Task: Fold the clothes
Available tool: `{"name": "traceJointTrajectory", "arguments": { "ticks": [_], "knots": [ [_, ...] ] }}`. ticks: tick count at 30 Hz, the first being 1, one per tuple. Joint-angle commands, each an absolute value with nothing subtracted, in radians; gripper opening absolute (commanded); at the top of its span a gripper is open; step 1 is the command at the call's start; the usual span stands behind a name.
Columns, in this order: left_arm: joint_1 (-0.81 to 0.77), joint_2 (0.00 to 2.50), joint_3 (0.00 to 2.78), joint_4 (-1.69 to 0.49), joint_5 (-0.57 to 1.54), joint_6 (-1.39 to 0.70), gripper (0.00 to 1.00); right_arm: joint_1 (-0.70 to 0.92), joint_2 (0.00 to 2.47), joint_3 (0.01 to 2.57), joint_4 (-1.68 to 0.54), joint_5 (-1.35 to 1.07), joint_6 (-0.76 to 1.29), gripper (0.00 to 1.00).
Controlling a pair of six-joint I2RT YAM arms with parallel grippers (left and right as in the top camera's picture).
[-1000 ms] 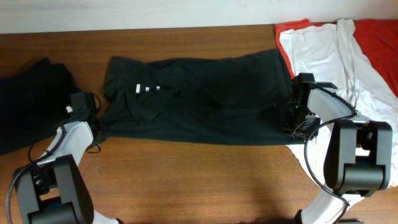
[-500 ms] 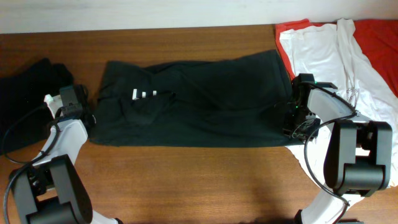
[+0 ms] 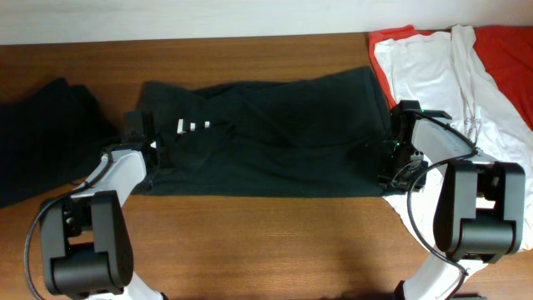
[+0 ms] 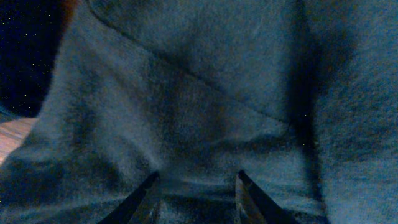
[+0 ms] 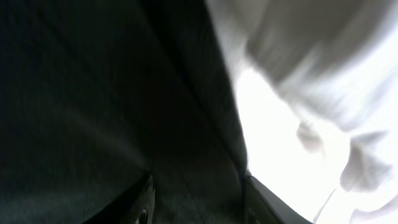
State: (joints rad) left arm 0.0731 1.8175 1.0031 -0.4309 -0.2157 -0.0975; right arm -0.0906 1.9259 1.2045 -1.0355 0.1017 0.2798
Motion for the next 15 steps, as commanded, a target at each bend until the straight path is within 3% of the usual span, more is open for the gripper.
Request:
{"name": "traceJointTrajectory", "arguments": {
  "ticks": [1, 6, 9, 13, 14, 15],
  "knots": [
    [0.078, 1.866, 0.996, -0.562, -0.205, -0.138, 0.45, -0.099, 1.940, 1.195, -1.090, 0.070, 0.240, 0.50],
    [0.131, 1.866, 0.996, -0.860, -0.178, -0.276, 0.43, -0.100, 1.940, 1.194, -1.210, 0.052, 0.241, 0.57],
    [0.187, 1.863, 0.996, -0.893, -0.188, -0.276, 0.43, -0.101, 1.930, 1.194, -1.263, 0.024, 0.252, 0.61],
    [0.192, 1.800, 1.023, -0.844, -0.171, -0.271, 0.52, -0.101, 1.780, 1.322, -1.167, -0.020, 0.240, 0.63],
    [0.192, 1.762, 1.033, -0.808, -0.143, -0.264, 0.53, -0.101, 1.756, 1.396, -1.120, 0.001, 0.239, 0.58],
    [0.192, 1.728, 1.034, -0.775, -0.125, -0.264, 0.54, -0.101, 1.757, 1.448, -1.081, 0.014, 0.221, 0.43]
  ]
}}
